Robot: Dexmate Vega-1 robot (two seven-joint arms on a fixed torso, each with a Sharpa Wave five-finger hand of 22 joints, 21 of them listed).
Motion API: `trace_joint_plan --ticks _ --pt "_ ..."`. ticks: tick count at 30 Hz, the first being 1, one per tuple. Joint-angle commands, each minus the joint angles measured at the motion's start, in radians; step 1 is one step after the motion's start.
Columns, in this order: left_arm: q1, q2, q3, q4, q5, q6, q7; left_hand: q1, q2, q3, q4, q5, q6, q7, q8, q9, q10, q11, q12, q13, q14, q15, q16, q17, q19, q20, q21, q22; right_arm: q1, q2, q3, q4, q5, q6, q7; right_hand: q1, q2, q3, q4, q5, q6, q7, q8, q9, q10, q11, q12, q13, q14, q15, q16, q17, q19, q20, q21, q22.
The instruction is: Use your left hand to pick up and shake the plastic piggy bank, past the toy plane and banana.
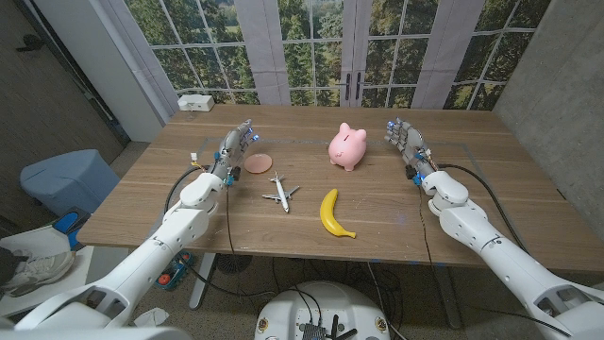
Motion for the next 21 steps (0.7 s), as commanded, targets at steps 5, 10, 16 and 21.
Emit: trace_joint_plan --ticks 5,10,16,21 --pt "0.093 0.037 -0.039 -0.098 0.003 -0.042 0.043 0.009 0.026 0.003 -0.002 0.004 0.005 -0.002 0.008 0.002 -0.002 -0.010 0.007 0.004 0.000 -0.010 0.007 0.003 0.001 -0.012 0.003 0.002 -0.082 -0.027 0.013 -0.087 -0.025 -0.005 -0.074 0.000 0.024 0.005 0.003 0.005 0.010 0.000 0.003 0.002 0.009 0.001 0.005 -0.001 0.009 -0.016 0.007 0.006 0.010 -0.021 0.005 0.004" --pt "0.092 0.032 -0.037 -0.101 0.028 -0.045 0.073 0.006 0.016 -0.008 -0.008 0.002 0.006 -0.007 0.010 0.002 0.003 -0.013 0.010 0.004 0.008 -0.008 0.009 0.001 0.011 0.001 0.002 0.002 -0.081 -0.026 0.015 -0.083 -0.021 -0.006 -0.073 -0.001 0.023 0.004 0.004 0.005 0.010 0.001 0.002 0.002 0.010 0.003 0.004 -0.003 0.009 -0.011 0.007 0.006 0.012 -0.020 0.004 0.004" --pt "0.086 0.034 -0.029 -0.123 0.091 -0.042 0.132 -0.002 -0.029 -0.049 -0.052 -0.004 0.029 -0.025 0.017 0.002 0.019 -0.008 0.015 0.004 0.032 0.008 0.008 -0.006 0.029 0.040 -0.006 0.002 -0.081 -0.027 0.014 -0.077 -0.029 -0.017 -0.087 -0.003 0.018 0.000 0.003 0.004 0.012 0.003 0.002 0.002 0.013 0.003 0.004 -0.005 0.011 -0.009 0.007 0.005 0.013 -0.018 0.000 0.004" --pt "0.081 0.047 -0.015 -0.167 0.163 -0.006 0.195 -0.003 -0.053 -0.073 -0.091 -0.004 0.053 -0.043 0.021 0.002 0.046 0.000 0.022 0.004 0.056 0.018 0.009 -0.008 0.053 0.072 -0.010 0.004 -0.091 -0.030 0.024 -0.067 -0.022 -0.005 -0.088 -0.002 0.016 -0.001 -0.001 0.004 0.014 0.003 0.003 0.002 0.015 0.002 0.002 -0.008 0.011 -0.004 0.006 0.004 0.014 -0.014 -0.004 0.004"
